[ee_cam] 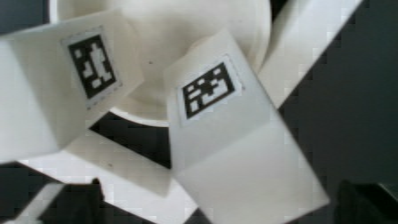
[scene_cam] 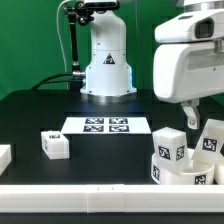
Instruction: Assemble stool
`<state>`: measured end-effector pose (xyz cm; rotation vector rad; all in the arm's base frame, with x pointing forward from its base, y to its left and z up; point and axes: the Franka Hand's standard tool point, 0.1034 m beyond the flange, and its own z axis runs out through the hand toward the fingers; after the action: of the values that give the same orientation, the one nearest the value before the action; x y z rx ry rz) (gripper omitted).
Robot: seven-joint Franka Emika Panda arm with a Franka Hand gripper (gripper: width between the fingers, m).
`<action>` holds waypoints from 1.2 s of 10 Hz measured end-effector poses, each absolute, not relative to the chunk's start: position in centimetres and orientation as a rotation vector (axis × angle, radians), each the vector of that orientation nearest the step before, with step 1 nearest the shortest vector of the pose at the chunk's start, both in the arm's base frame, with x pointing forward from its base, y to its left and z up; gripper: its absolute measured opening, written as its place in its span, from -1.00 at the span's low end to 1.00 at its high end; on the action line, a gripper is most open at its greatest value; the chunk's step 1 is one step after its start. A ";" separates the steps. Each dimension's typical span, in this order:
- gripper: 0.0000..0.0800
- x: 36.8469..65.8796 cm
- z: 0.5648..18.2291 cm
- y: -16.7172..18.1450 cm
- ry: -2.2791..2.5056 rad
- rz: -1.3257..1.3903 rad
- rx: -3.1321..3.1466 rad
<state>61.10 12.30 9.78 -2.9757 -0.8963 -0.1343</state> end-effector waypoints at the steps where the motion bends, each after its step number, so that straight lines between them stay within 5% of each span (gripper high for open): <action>1: 0.62 60.9 9.6 12.4 -0.999 -0.135 -2.954; 10: 0.59 59.6 7.6 11.4 -1.347 -0.114 -2.865; 12: -0.15 59.6 7.5 11.2 -1.341 -0.113 -2.867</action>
Offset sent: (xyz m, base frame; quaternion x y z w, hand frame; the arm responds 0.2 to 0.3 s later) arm -0.0120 0.0073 -0.0085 0.0124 0.0094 -0.1326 0.9911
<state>59.58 11.23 7.55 -2.8673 -1.3412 -0.1125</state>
